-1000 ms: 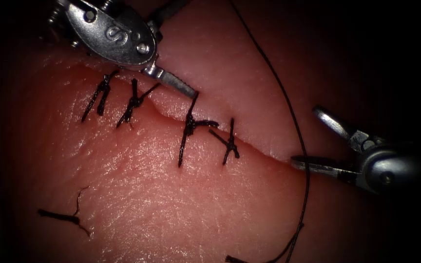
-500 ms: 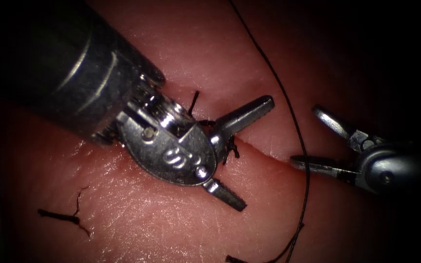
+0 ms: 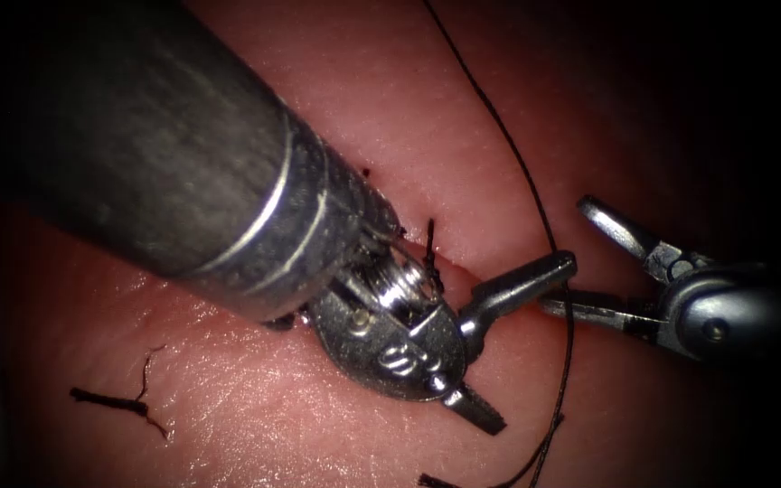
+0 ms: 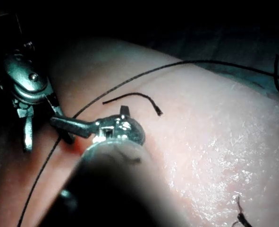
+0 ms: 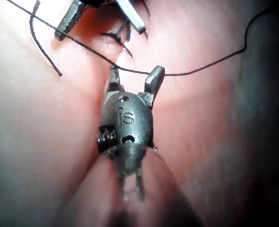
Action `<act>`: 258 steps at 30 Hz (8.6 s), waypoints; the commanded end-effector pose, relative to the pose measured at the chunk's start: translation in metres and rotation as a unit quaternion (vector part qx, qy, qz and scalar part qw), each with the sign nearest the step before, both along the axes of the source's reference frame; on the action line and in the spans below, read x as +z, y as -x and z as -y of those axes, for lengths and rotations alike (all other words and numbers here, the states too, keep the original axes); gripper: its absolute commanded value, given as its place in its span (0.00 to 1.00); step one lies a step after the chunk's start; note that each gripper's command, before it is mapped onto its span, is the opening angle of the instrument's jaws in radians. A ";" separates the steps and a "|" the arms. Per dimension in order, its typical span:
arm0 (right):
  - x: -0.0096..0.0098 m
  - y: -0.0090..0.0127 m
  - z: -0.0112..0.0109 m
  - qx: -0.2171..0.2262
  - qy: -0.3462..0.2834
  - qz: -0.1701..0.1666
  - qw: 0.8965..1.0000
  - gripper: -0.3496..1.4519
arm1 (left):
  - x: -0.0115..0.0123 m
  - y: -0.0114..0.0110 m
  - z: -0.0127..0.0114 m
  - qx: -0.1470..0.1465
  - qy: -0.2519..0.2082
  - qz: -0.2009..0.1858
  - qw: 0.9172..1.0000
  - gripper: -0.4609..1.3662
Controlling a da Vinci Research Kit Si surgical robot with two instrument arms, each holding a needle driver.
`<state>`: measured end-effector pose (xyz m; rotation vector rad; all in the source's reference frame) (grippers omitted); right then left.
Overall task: Wound Closure
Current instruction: Use the left gripper to grab the suture and pull the needle back into frame
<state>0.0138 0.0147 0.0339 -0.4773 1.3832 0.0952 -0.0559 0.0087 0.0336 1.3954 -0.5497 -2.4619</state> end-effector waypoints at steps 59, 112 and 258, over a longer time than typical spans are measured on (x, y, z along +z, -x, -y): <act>0.0001 0.0002 0.0007 -0.003 0.000 -0.001 1.000 0.87 | 0.0115 -0.0027 -0.0265 -0.065 -0.012 -0.021 0.998 0.06; 0.0005 -0.0003 0.0009 0.000 -0.001 0.000 1.000 0.87 | 0.0122 -0.0090 -0.0180 -0.133 -0.105 0.018 0.985 0.89; -0.0009 0.0109 -0.0016 0.081 -0.029 0.058 0.995 0.91 | -0.0095 0.0026 -0.0209 -0.272 -0.514 0.067 0.811 0.06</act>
